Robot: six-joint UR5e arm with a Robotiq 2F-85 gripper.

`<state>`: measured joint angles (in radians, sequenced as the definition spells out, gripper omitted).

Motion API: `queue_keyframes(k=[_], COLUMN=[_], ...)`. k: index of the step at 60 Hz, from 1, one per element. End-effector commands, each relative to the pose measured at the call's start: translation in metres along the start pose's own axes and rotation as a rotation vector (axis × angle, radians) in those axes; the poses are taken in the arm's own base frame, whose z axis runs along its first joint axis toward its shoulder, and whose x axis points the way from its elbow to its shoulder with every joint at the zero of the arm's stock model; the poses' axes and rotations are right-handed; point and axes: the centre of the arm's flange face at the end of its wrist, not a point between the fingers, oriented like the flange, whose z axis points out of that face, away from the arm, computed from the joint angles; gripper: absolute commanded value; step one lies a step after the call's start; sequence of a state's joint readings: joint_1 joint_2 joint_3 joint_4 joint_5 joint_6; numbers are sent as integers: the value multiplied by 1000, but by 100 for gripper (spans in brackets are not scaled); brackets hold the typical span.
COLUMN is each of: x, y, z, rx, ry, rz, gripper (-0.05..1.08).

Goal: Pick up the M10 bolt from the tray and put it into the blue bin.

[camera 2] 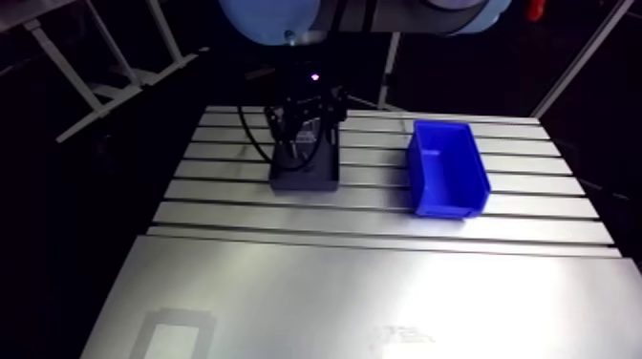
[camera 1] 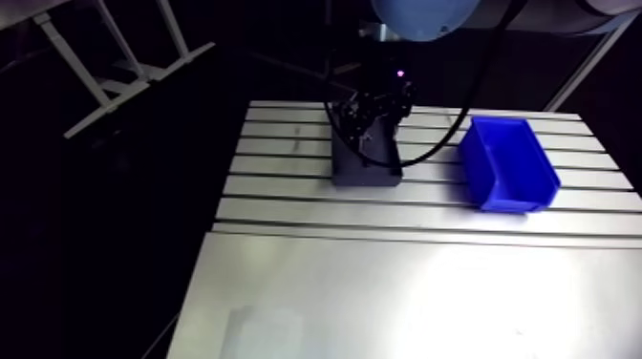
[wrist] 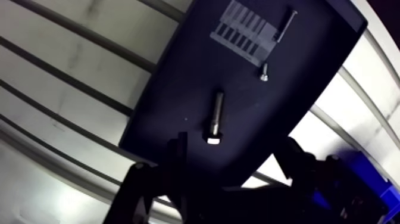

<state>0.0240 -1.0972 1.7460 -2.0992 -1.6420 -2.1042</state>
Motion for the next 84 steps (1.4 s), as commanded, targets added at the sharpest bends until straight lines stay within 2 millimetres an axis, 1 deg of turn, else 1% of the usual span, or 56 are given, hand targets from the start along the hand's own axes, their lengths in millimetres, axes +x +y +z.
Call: queue_keyframes(k=[1, 8, 20, 27, 41, 50, 55, 66, 74, 84], x=[3, 5, 6, 8, 9, 10, 10, 12, 12, 12], y=[0, -1, -4, -6, -7, -6, -6, -5, -5, -5], z=[8, 8, 8, 16, 18, 18, 19, 17, 22, 22], rx=[3, -3, -3, 6, 8, 7, 9, 0, 4, 5], ry=[-6, 7, 8, -2, -3, -4, -4, 16, 10, 10], rz=[-1, -3, 5, 12, 37, 68, 74, 88, 95, 105], gripper=[28, 34, 38, 38, 42, 44, 49, 49, 51, 51])
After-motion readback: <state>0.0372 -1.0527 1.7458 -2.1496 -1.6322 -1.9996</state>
